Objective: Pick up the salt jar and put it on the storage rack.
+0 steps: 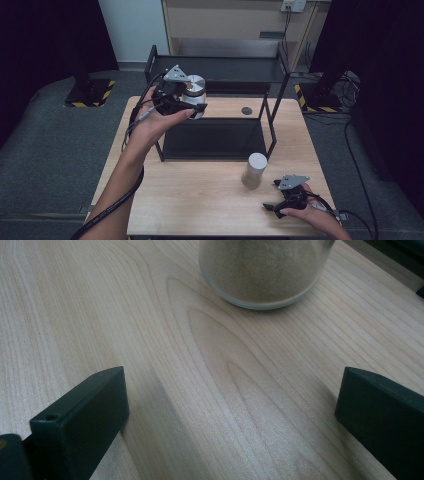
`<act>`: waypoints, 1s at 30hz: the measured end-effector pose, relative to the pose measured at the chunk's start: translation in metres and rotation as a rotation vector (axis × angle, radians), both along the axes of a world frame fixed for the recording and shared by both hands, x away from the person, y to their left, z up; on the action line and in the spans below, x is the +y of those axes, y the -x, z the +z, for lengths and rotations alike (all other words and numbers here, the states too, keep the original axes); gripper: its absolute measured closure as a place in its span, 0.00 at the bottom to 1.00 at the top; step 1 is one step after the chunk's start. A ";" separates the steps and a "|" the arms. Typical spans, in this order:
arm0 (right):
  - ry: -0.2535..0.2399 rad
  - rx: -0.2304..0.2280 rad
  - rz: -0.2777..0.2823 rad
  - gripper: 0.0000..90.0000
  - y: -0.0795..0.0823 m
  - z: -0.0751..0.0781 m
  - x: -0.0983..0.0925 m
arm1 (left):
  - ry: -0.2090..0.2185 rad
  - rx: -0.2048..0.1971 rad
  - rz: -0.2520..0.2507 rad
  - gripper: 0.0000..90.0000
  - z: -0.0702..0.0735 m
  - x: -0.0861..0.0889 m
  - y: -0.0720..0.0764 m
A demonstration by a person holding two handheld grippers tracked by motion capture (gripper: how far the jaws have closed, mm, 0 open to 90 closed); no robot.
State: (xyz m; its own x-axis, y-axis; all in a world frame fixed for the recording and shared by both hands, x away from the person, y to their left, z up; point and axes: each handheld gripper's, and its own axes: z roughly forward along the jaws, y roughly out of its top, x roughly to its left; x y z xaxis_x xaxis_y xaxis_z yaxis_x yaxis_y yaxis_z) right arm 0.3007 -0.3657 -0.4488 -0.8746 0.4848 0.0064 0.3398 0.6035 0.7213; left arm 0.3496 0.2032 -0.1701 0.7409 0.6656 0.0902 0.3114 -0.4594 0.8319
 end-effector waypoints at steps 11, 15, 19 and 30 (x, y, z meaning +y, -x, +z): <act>0.000 0.000 0.001 0.02 0.000 0.000 0.000 | 0.001 0.007 0.018 0.33 0.016 -0.002 -0.015; 0.000 0.000 0.002 0.02 0.000 0.000 0.000 | -0.002 0.005 0.019 0.33 0.020 -0.003 -0.019; 0.000 0.000 0.001 0.02 0.000 0.000 0.000 | -0.003 0.002 0.023 0.33 0.026 -0.004 -0.025; 0.000 0.000 0.003 0.02 0.000 0.000 0.000 | -0.003 -0.020 0.016 0.33 0.040 -0.013 -0.039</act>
